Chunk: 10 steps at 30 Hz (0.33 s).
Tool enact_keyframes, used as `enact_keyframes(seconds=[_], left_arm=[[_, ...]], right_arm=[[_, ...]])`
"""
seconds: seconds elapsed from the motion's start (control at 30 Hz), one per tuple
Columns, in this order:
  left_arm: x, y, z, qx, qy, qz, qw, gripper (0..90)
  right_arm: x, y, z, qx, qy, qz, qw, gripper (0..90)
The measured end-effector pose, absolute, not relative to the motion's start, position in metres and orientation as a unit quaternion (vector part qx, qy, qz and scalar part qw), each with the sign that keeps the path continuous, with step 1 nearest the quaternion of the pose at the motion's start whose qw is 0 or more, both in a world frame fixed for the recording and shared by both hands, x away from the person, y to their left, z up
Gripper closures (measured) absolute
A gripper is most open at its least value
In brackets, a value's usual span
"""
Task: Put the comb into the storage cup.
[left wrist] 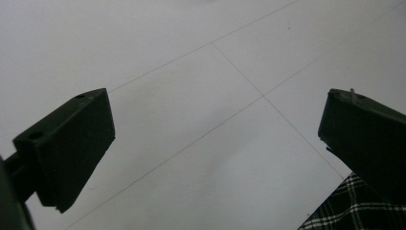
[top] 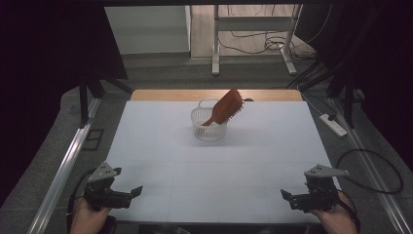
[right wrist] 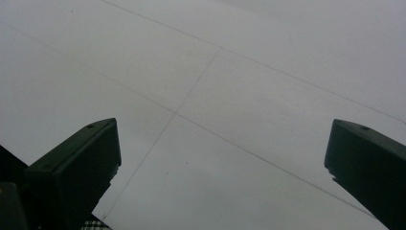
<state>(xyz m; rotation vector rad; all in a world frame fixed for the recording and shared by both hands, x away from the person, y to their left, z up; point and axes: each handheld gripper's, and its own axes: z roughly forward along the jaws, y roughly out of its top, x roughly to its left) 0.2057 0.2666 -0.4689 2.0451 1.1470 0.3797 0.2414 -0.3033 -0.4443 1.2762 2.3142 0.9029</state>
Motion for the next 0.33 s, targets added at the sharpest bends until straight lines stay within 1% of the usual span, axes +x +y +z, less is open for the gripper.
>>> enact_keyframes(seconds=[0.33], left_arm=[[0.2063,0.2661,-0.4685,0.8,0.447,0.146,0.373,0.0]], right_arm=[[0.2389,-0.304,-0.445,0.454,0.82,0.302,0.172,0.0]])
